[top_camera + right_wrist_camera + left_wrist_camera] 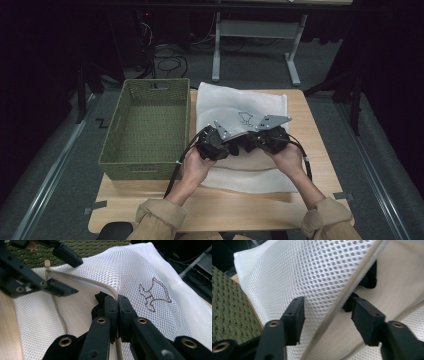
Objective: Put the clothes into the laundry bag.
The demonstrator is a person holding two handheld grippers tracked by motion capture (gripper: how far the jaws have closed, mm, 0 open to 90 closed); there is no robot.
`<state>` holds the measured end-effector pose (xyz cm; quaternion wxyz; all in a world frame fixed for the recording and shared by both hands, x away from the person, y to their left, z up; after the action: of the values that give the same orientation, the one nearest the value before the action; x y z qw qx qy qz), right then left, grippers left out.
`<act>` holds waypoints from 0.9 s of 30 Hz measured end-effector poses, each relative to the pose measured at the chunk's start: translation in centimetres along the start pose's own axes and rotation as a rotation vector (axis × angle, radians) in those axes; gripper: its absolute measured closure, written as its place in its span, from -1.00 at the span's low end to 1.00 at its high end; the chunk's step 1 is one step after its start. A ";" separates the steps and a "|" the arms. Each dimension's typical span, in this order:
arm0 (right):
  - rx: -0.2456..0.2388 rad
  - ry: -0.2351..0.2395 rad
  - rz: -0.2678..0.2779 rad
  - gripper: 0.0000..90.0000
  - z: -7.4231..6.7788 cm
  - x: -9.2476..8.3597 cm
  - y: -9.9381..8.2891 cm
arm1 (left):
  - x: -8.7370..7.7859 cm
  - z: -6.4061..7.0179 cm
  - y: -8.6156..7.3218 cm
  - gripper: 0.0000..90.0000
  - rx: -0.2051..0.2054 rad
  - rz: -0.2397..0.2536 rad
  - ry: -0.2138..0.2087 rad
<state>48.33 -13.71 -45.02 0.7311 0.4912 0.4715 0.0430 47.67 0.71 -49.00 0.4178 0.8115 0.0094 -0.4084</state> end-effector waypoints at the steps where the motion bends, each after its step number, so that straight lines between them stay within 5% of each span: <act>1: 0.006 0.001 -0.002 0.96 0.0 0.0 -0.1 | 0.0 0.0 -0.1 0.09 -0.008 -0.005 -0.006; 12: -0.005 0.014 -0.016 0.95 -0.3 0.1 -0.6 | -0.3 0.2 -0.3 0.80 0.009 -0.021 -0.041; 27: -0.006 0.021 -0.028 0.93 -0.3 0.1 -1.9 | -1.4 0.7 -0.5 0.87 -0.002 0.021 -0.095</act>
<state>47.43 -14.45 -46.52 0.7282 0.4818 0.4859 0.0392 46.08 0.98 -48.63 0.4230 0.7908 -0.0186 -0.4419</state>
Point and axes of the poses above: each handheld gripper's, and its own axes: x roughly forward along the jaws, y roughly out of its top, z roughly to its right, the point moved 7 cm from there along x, roughly forward along the jaws, and after that the axes turned 10 degrees about x, right-handed, at the moved point
